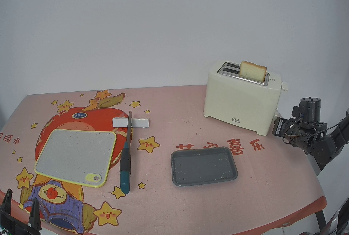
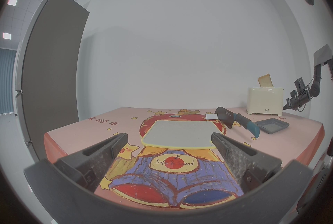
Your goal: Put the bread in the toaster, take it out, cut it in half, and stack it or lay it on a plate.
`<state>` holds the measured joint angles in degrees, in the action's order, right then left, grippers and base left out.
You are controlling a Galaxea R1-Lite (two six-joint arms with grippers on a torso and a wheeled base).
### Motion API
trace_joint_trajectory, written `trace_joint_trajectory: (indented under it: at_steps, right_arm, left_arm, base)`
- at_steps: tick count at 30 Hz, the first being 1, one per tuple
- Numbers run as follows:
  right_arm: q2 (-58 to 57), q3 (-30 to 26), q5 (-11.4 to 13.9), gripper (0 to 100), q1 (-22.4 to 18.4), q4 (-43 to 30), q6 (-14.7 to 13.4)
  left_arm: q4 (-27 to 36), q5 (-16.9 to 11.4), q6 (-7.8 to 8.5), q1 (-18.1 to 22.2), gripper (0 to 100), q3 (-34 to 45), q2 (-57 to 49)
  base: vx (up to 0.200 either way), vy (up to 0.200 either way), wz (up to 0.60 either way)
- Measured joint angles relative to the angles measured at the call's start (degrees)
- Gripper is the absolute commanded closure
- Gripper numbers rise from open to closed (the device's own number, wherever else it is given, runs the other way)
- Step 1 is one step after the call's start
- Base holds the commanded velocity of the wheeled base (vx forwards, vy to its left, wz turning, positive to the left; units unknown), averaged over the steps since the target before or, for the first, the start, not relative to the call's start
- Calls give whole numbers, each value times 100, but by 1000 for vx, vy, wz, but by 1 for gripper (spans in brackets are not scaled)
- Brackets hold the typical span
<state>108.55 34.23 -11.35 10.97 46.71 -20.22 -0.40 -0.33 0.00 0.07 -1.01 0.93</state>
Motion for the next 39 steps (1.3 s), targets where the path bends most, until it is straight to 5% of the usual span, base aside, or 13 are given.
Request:
trace_joint_trajectory:
  at_steps: [19,34,35,39]
  right_arm:
    - [-430,-99,-113,100,88,-49,107]
    - [-2210,-265,-110,100,405,-681,695]
    - [-2324,-249,-107,0,427,-834,703]
    - [-2644,-163,-90,0,479,-1141,714]
  left_arm:
    - [2,0,0,0,0,0,0]
    - [2,0,0,0,0,0,0]
    - [2,0,0,0,0,0,0]
    - [0,-2,0,0,0,0,0]
  base:
    - [0,0,0]
    - [0,0,0]
    - [0,0,0]
    - [0,0,0]
